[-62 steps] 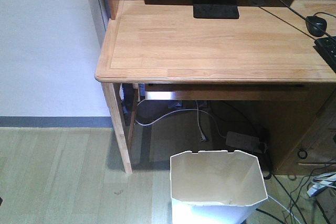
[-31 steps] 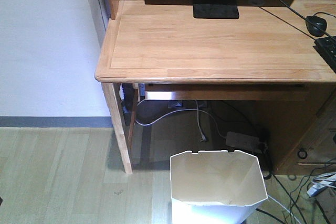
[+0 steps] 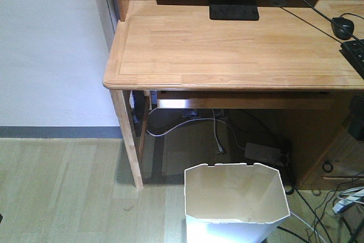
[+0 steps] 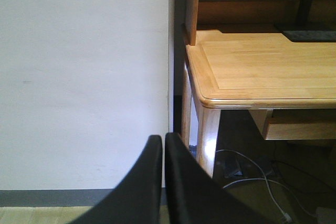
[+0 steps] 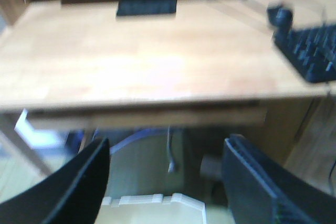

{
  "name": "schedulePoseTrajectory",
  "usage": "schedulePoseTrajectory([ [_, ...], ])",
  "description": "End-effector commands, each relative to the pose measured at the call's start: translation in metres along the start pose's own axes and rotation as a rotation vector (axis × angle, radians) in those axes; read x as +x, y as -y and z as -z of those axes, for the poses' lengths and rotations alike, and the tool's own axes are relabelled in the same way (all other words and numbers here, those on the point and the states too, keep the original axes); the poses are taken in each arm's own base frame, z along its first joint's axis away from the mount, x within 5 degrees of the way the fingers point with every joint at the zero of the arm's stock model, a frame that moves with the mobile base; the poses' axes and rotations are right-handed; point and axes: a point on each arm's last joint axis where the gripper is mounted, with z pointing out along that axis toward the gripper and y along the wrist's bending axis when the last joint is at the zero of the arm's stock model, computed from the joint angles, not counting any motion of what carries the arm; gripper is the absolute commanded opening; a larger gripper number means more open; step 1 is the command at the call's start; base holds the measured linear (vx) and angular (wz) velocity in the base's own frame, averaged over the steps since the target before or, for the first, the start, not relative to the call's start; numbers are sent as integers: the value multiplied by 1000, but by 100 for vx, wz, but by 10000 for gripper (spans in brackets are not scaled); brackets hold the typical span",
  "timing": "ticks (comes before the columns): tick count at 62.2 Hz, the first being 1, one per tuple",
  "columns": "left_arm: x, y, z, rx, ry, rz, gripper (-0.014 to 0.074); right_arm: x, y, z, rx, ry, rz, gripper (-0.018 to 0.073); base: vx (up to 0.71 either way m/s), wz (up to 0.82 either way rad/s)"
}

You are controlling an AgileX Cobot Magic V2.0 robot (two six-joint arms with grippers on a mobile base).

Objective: Move trash bin to bedside with robot

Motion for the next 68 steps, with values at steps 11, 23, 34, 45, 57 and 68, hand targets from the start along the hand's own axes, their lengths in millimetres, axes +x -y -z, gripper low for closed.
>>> schedulePoseTrajectory([
  [11,-1,0,0,4,65,7,-6,-18,-4,-23,-35,-124,3,459,0,0],
  [23,-1,0,0,4,65,7,-6,-10,-8,-50,-95,-279,22,459,0,0],
  [34,-1,0,0,4,65,7,-6,-13,-13,-73,-155,-358,43,459,0,0],
  [45,-1,0,0,4,65,7,-6,0,-9,-105,-143,-468,56,463,0,0],
  [57,-1,0,0,4,65,7,-6,27,8,-147,-92,-622,7,495,0,0],
  [68,-1,0,0,4,65,7,-6,46,33,-186,-49,-751,-60,550,0,0],
])
